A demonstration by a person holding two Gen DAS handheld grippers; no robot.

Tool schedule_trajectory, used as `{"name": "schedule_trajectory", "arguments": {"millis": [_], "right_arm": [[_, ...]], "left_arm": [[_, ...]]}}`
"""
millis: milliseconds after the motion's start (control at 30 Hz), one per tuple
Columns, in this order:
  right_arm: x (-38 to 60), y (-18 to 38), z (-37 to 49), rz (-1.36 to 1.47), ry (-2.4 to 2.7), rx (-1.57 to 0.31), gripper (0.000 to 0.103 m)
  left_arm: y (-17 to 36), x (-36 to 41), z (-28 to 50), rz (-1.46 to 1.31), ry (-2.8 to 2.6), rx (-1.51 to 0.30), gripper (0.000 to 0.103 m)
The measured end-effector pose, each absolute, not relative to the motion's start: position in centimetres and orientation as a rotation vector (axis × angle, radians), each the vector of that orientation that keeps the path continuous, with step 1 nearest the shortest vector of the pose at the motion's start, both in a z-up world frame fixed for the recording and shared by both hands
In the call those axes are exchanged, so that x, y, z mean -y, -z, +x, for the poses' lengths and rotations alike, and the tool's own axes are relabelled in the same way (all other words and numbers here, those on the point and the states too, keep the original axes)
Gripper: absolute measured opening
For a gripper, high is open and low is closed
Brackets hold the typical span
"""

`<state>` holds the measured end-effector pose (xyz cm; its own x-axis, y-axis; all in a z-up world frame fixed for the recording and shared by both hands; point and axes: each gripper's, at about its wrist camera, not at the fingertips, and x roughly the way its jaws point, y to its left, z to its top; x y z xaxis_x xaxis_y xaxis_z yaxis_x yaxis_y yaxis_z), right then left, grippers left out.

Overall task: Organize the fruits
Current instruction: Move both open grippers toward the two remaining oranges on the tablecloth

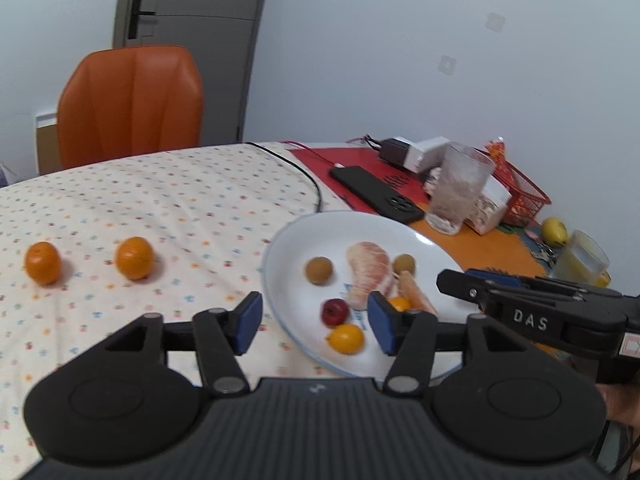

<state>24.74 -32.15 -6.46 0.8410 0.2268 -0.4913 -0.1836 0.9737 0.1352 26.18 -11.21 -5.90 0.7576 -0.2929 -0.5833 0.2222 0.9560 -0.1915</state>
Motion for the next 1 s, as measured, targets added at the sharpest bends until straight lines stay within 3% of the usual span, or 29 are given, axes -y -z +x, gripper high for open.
{"name": "schedule_trajectory", "arguments": {"millis": [100, 200, 533, 700, 1000], "right_arm": [[31.3, 6.4, 24.6, 0.079, -0.233, -0.533, 0.042], [30.4, 6.2, 24.5, 0.086, -0.247, -0.546, 0.056], [26.8, 5.6, 23.7, 0.108, -0.320, -0.553, 0.098], [25.1, 5.9, 23.5, 0.118, -0.357, -0.570, 0.103], [22.2, 6.2, 22.8, 0.110, -0.403, -0.575, 0.103]], "left_arm": [[5.6, 10.1, 25.9, -0.122, 0.262, -0.648, 0.070], [5.5, 8.9, 25.6, -0.136, 0.250, -0.646, 0.079], [5.6, 4.5, 24.5, -0.120, 0.161, -0.646, 0.089], [5.6, 1.8, 23.8, -0.138, 0.090, -0.642, 0.094], [5.4, -1.7, 22.2, -0.174, 0.025, -0.638, 0.095]]}}
